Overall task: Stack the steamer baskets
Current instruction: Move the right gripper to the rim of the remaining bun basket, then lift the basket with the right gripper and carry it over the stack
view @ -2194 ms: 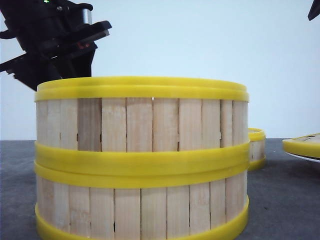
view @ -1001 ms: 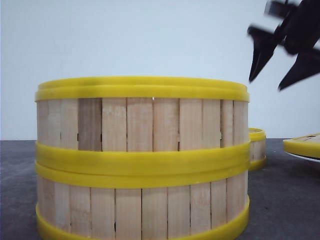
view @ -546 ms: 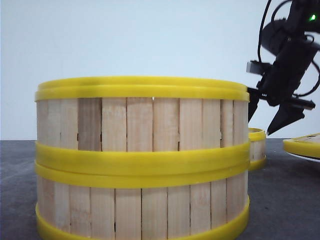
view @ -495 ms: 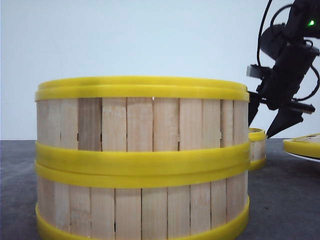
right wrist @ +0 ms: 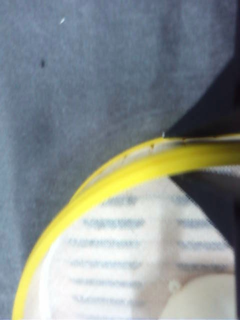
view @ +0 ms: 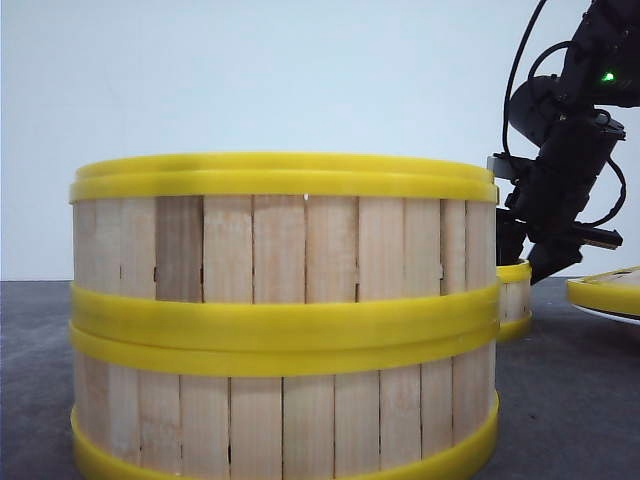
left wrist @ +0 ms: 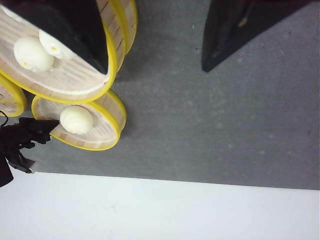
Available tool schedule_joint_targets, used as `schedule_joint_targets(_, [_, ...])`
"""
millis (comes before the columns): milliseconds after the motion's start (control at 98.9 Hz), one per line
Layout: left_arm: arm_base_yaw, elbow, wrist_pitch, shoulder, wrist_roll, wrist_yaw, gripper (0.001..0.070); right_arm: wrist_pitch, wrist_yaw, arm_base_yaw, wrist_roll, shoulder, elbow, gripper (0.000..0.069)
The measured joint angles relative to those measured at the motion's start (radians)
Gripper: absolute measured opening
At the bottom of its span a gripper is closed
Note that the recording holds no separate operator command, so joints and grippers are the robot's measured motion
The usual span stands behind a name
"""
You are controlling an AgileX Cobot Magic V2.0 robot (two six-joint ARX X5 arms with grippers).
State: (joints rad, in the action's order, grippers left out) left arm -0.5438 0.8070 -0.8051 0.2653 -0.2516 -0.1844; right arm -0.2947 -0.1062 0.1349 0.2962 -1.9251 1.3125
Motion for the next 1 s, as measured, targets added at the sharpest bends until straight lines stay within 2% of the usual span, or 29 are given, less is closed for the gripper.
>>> schedule_joint_targets(91, [0.000, 0.000, 0.000, 0.000, 0.000, 0.000, 0.0354, 0.002, 0.002, 0.000, 0.000, 0.000, 0.001, 0.0035])
schedule_joint_targets(475, [0.000, 0.000, -0.035, 0.000, 0.008, 0.000, 0.0354, -0.018, 0.006, 0.000, 0.008, 0.050, 0.004, 0.0032])
schedule_joint_targets(708, [0.000, 0.000, -0.040, 0.000, 0.010, 0.000, 0.0354, -0.096, -0.050, -0.003, -0.024, 0.295, 0.008, 0.0032])
schedule_joint_targets(849, [0.000, 0.000, -0.056, 0.000, 0.016, 0.000, 0.0354, -0.212, -0.125, 0.003, -0.070, 0.448, 0.009, 0.0032])
schedule_joint_targets(1001, [0.000, 0.000, -0.064, 0.000, 0.016, 0.000, 0.0354, -0.357, -0.147, 0.043, -0.132, 0.617, 0.009, 0.0032])
